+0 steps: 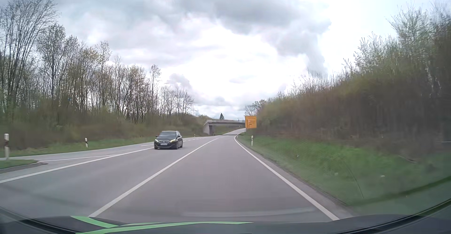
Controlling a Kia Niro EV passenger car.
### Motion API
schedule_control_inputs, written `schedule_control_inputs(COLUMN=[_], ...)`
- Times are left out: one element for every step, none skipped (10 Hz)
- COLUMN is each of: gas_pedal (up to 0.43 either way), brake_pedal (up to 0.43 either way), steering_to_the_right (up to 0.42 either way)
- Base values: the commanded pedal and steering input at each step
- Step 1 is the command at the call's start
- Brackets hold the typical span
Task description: Follow the waypoints while adhering to traffic rules and regulations
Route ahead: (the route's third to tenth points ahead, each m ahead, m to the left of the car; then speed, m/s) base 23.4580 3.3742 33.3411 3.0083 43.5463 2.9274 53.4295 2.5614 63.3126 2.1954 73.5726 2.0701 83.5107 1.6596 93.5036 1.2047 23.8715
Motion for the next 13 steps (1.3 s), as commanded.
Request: schedule_control_inputs(gas_pedal=[0.177,0.177,0.177,0.177,0.177,0.177,0.177,0.177,0.177,0.177,0.177,0.177,0.177], brake_pedal=[0.000,0.000,0.000,0.000,0.000,0.000,0.000,0.000,0.000,0.000,0.000,0.000,0.000], steering_to_the_right=[0.002,0.002,0.002,0.002,0.002,0.002,0.002,0.002,0.002,0.002,0.002,0.002,0.002])
